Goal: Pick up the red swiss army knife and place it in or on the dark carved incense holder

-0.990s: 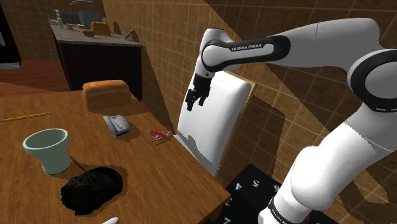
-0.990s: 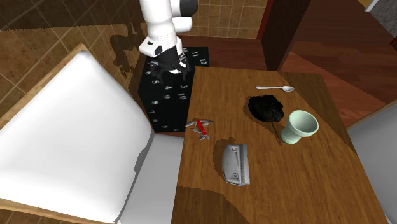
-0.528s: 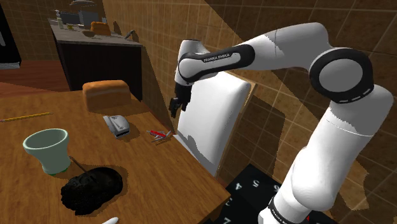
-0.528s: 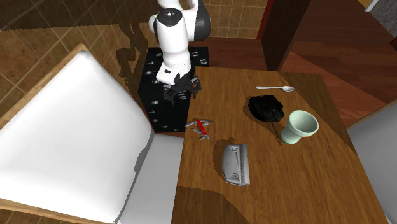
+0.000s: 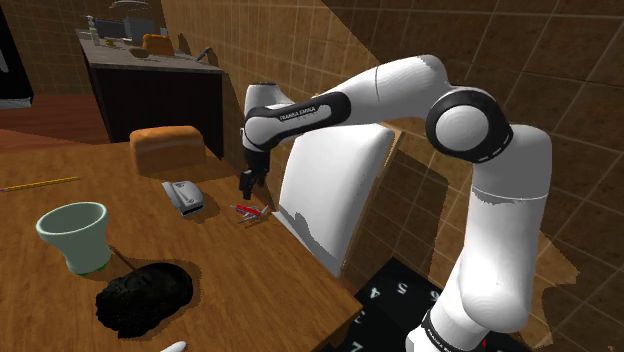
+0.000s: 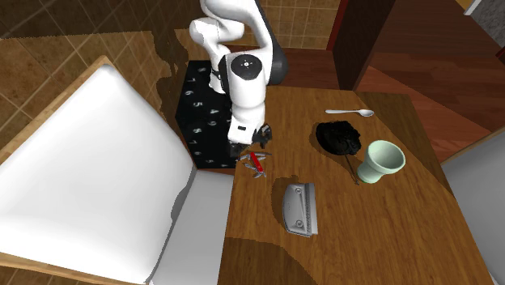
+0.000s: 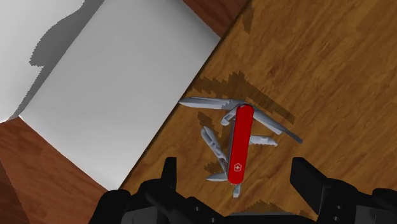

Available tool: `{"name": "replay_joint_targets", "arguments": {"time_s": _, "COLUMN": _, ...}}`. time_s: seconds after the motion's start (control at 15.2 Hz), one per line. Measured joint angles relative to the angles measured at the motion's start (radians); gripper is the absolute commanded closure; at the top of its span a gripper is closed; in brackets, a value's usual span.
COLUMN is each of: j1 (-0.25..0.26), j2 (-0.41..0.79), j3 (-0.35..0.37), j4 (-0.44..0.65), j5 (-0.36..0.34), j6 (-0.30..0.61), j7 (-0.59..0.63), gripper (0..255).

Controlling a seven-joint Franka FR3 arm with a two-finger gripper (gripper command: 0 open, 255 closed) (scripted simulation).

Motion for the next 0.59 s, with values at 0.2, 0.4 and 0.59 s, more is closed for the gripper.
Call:
{"name": "replay_joint_targets", "arguments": {"time_s": 0.2, "j1": 0.016, "j2": 0.092, "j3": 0.010, "j4": 0.078, "j5": -0.020, "j6": 0.005, "j7": -0.024, "gripper": 0}}
{"name": "replay_joint_targets", "arguments": {"time_s": 0.4, "j1": 0.020, "j2": 0.121, "j3": 0.012, "j4": 0.081, "j5": -0.026, "j6": 0.030, "j7": -0.027, "gripper": 0}}
{"name": "replay_joint_targets", "arguments": {"time_s": 0.59, "j1": 0.023, "j2": 0.148, "j3": 0.012, "j4": 0.081, "j5": -0.029, "j6": 0.056, "j7": -0.024, "gripper": 0}}
